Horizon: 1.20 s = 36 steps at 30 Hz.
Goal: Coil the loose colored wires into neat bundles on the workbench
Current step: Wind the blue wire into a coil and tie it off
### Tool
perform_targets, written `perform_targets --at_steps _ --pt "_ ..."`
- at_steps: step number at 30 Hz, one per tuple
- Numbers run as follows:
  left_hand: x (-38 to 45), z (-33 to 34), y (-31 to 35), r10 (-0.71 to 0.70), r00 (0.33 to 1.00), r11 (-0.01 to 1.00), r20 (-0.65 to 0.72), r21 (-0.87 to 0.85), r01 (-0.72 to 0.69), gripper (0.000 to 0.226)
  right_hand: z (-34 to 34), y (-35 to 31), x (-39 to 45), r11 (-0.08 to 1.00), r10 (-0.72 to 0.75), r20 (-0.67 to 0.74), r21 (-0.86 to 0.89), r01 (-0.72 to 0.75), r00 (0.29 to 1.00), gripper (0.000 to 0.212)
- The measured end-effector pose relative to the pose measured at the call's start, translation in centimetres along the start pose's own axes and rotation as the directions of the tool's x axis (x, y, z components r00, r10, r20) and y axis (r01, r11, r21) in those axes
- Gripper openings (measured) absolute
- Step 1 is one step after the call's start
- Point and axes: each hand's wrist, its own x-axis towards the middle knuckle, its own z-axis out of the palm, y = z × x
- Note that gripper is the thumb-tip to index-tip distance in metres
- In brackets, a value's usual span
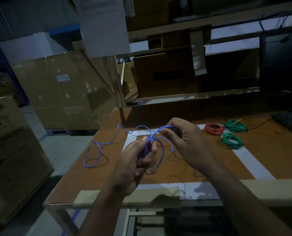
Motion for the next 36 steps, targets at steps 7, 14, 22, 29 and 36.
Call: perform_targets --at_steps 7,14,22,29,36 --pt "-0.5 0.2 1.3 0.125 0.984 0.896 0.124 -0.441 -0.059 0.042 1.5 1.9 -1.6 0.941 0.21 0.281 0.201 -0.271 0.936 0.045" --pt "0.6 -0.7 2.8 0.198 0.92 0.674 -0.339 -0.634 -0.379 0.044 1.2 2.6 -4.2 0.965 0.137 0.362 -0.258 -0.042 0.922 0.032" --pt "2.3 -2.1 0.2 0.383 0.902 0.92 -0.198 0.17 -0.353 0.042 1.8 1.2 -5.5 0.967 -0.158 0.42 -0.118 0.226 0.894 0.037" --pt "1.1 -0.4 -1.8 0.168 0.983 0.923 -0.075 0.361 -0.131 0.036 0.4 -0.5 -1.9 0.988 -0.14 -0.042 -0.069 0.136 0.989 0.022" --pt "-0.5 1.2 0.7 0.044 0.98 0.932 0.193 -0.362 0.029 0.031 0.5 0.2 -0.1 0.993 0.03 -0.037 0.115 -0.025 0.999 0.046"
